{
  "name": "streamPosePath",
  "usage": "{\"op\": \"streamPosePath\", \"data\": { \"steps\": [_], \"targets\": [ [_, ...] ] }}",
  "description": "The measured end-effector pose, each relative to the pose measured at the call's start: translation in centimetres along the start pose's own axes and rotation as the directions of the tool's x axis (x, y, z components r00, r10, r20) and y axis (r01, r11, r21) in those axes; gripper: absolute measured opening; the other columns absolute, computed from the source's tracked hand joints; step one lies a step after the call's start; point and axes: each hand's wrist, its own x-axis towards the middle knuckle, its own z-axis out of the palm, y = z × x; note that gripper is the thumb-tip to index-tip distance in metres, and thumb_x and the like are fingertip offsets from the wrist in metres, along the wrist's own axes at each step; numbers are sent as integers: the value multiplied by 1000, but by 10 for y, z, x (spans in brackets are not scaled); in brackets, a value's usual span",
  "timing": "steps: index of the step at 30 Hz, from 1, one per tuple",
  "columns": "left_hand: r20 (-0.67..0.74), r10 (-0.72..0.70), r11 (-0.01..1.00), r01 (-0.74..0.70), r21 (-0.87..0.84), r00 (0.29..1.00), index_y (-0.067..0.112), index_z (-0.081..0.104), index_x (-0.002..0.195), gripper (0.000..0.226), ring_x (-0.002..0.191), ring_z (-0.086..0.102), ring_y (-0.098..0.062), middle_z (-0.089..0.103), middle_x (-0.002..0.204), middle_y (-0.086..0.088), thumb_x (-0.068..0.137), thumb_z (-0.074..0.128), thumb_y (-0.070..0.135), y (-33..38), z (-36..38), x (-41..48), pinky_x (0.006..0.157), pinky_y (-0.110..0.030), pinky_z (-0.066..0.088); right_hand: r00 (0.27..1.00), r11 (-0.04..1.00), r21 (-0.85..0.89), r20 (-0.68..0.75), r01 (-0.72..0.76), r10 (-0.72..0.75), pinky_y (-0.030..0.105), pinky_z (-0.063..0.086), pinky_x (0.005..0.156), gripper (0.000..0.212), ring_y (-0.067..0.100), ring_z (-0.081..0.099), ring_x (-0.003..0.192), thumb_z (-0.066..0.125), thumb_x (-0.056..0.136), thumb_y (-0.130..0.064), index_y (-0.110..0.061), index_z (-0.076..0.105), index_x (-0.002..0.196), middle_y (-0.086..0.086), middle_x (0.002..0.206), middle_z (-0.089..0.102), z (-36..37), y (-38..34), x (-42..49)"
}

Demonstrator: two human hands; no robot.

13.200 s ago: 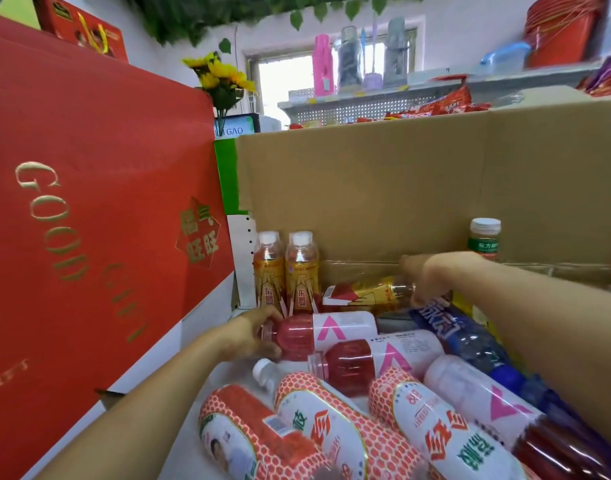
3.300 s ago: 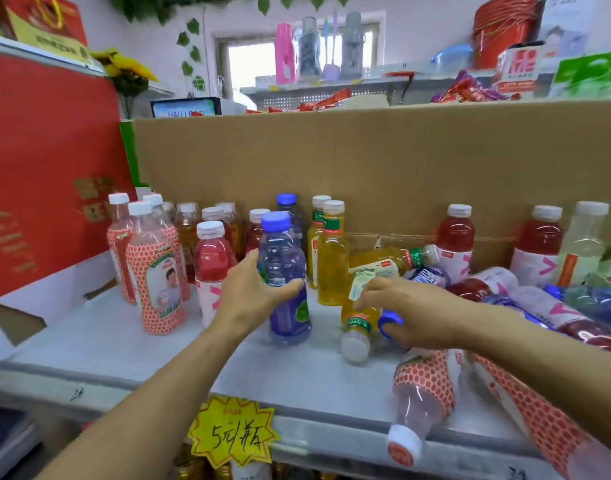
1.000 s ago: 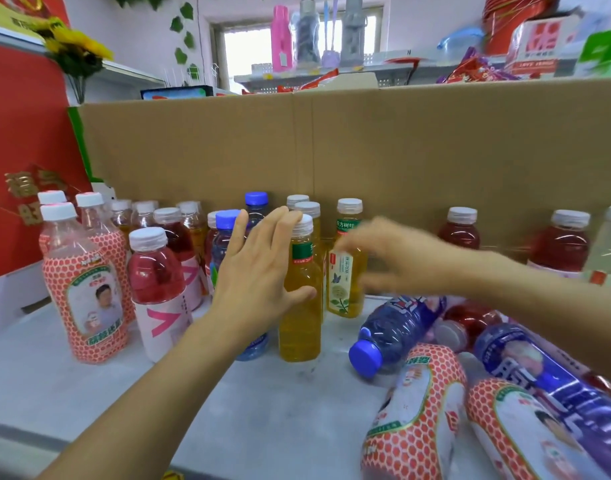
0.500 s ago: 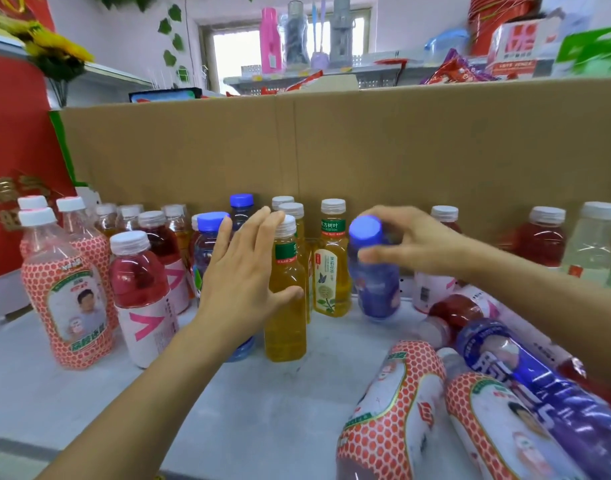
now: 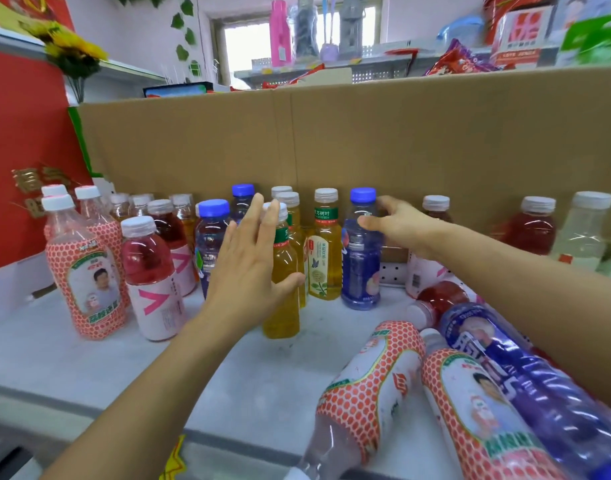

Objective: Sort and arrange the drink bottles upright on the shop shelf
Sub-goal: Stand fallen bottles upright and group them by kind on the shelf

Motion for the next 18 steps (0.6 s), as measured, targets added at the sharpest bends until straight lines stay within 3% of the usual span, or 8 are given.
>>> {"op": "streamPosePath", "data": {
  "steps": [2,5,6,9,11,14,16,18],
  "targets": [
    [39,-14,998,17,-56,999,27,2,159,100,154,-2,-14,-11,167,9,87,67,53,9,-4,-14,124,-35,5,1000,999,-46,1,13,-13,37,46,103,60,19,55,117,64,95,-15,-16,37,149,-1,133,52,3,0,-14],
    [146,8,977,23,-211,989,29,18,157,91,150,12,-8,9,166,12,85,69,53,23,-9,-43,123,-36,19,999,988,-146,-4,46,-47,21,48,85,62,10,56,103,66,94,-17,-14,36,148,-4,132,53,4,0,-52],
    [200,31,965,23,-263,979,32,23,156,88,147,19,-4,16,164,13,84,68,55,28,-10,-54,121,-32,23,998,984,-171,24,55,-52,20,48,85,60,8,58,103,67,94,-19,-15,39,146,-3,134,54,3,0,-69],
    [354,111,919,39,-392,929,44,35,148,83,128,29,16,31,155,24,73,58,72,38,-10,-86,108,-13,23,968,929,-326,227,176,-104,29,43,105,50,9,53,124,66,94,-28,-30,50,141,-6,142,53,-3,0,-129],
    [443,167,901,46,-432,881,48,39,143,77,116,30,31,36,149,30,73,57,74,40,-8,-102,99,2,21,911,853,-419,388,312,-143,21,38,106,40,-4,46,128,62,95,-31,-41,55,133,-19,140,51,-8,1,-168],
    [515,198,892,64,-448,834,47,36,146,74,125,37,17,39,151,26,80,65,64,41,-11,-112,104,-10,29,923,770,-567,379,292,-71,5,42,80,33,-21,49,102,57,96,-41,-46,57,128,-27,128,53,-15,-6,-209],
    [537,192,911,55,-409,821,45,29,150,84,129,40,5,38,152,22,78,65,68,42,-17,-116,106,-20,34,960,701,-679,278,219,-31,8,42,69,36,-12,55,87,56,95,-48,-40,58,130,-19,123,58,-15,-11,-219],
    [548,186,958,-28,-284,815,44,18,153,95,127,42,-2,38,151,19,75,63,75,46,-23,-125,105,-25,38,983,582,-804,181,126,38,17,42,75,43,-2,53,91,54,94,-54,-33,56,132,-9,127,60,-8,-15,-226]
  ]
}}
